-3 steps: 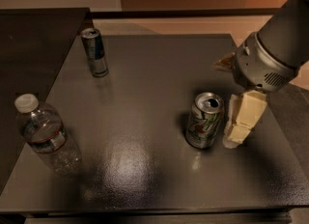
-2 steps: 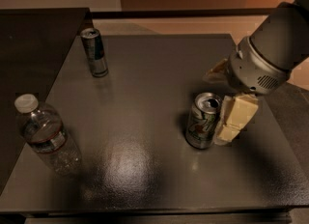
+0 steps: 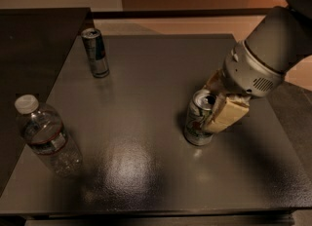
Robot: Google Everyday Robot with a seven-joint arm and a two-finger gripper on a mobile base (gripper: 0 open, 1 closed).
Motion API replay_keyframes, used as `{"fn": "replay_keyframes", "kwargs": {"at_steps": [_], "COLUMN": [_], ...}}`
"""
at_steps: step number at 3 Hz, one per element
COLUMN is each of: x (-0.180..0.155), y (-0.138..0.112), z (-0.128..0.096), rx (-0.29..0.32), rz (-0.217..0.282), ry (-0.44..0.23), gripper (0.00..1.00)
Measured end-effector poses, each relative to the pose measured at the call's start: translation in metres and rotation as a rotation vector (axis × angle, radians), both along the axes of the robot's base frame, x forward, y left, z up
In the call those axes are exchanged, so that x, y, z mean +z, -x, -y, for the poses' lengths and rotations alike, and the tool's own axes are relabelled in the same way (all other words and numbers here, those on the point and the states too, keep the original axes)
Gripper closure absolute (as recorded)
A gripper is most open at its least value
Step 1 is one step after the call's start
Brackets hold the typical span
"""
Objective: Move 7up can near water bottle
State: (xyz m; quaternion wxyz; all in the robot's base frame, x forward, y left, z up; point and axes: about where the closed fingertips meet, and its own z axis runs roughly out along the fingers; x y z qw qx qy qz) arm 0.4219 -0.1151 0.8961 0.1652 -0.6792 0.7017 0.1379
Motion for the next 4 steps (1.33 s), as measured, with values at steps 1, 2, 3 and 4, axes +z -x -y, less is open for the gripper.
{"fn": "replay_keyframes", "kwargs": {"at_steps": [1, 2, 3, 4], "x": [0.009, 0.025, 0.035, 0.033], "y": [0.003, 0.004, 0.006, 0.008], "z": [-0.010, -0.033, -0.065, -0.098], "rx": [0.014, 0.031, 0.067, 0.113], "rz": [0.005, 0.020, 0.026, 0.013], "ry": [-0.023, -0.039, -0.035, -0.018], "gripper": [0.87, 1.00, 1.00, 1.00]}}
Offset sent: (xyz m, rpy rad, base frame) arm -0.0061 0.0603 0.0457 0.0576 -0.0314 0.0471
